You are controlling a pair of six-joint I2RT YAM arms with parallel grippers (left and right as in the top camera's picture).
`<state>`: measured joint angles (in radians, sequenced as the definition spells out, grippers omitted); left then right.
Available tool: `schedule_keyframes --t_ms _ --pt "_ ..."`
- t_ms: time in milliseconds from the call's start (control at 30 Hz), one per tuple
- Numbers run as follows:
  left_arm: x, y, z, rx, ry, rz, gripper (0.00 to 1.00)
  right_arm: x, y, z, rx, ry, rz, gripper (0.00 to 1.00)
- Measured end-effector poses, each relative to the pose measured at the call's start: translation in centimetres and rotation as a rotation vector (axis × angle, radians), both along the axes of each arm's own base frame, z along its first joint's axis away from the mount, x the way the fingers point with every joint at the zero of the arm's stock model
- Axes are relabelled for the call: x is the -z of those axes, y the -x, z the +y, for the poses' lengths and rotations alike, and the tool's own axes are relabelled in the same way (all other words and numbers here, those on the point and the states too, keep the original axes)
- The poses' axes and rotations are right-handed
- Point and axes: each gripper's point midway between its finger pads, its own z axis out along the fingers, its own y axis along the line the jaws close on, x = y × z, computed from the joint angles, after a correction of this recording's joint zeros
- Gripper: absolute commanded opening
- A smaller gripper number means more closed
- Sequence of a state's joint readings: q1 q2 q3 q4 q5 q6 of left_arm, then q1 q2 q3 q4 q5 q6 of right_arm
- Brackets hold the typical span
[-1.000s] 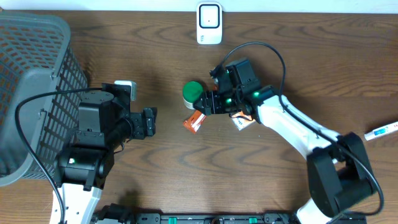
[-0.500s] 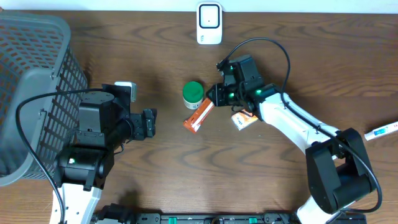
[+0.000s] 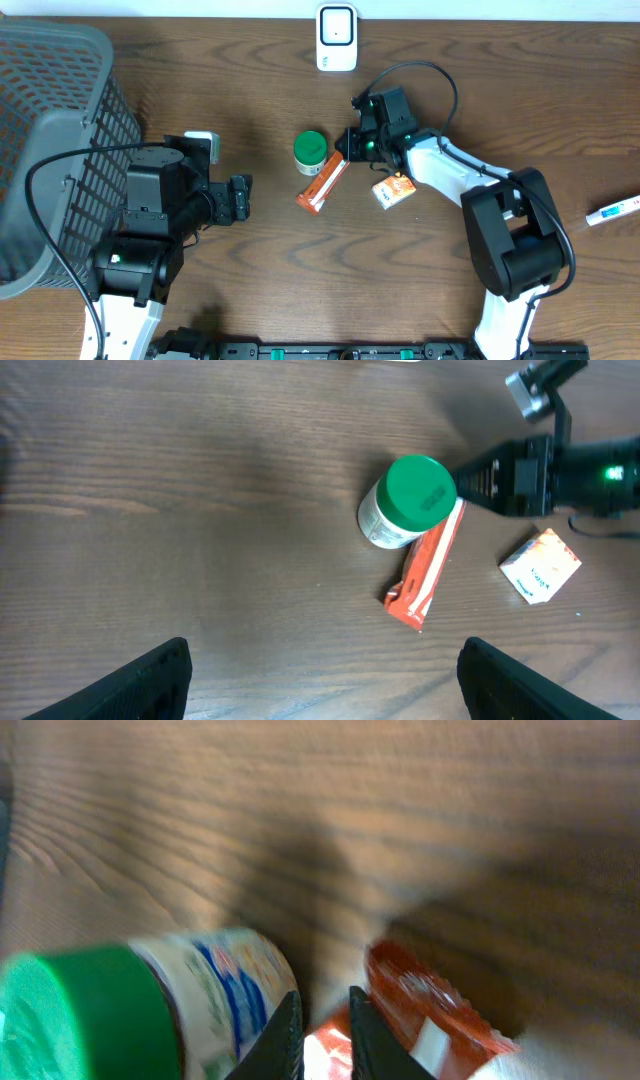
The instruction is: Scan the item barcode
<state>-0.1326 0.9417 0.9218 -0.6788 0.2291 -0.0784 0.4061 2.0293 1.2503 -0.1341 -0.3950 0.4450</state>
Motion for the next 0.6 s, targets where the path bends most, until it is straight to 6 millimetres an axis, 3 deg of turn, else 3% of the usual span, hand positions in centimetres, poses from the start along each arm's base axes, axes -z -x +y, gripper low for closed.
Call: schedule_keyframes --t_ms 200,600 --pt "0.0 0.0 0.0 0.0 0.0 0.001 0.86 -1.7 -1.4 0.5 0.003 -0.007 -0.033 0.13" --pt "0.4 0.4 0.0 0.0 -0.003 0.021 0.86 1.1 1.3 0.0 -0.051 0.073 0.072 0.09"
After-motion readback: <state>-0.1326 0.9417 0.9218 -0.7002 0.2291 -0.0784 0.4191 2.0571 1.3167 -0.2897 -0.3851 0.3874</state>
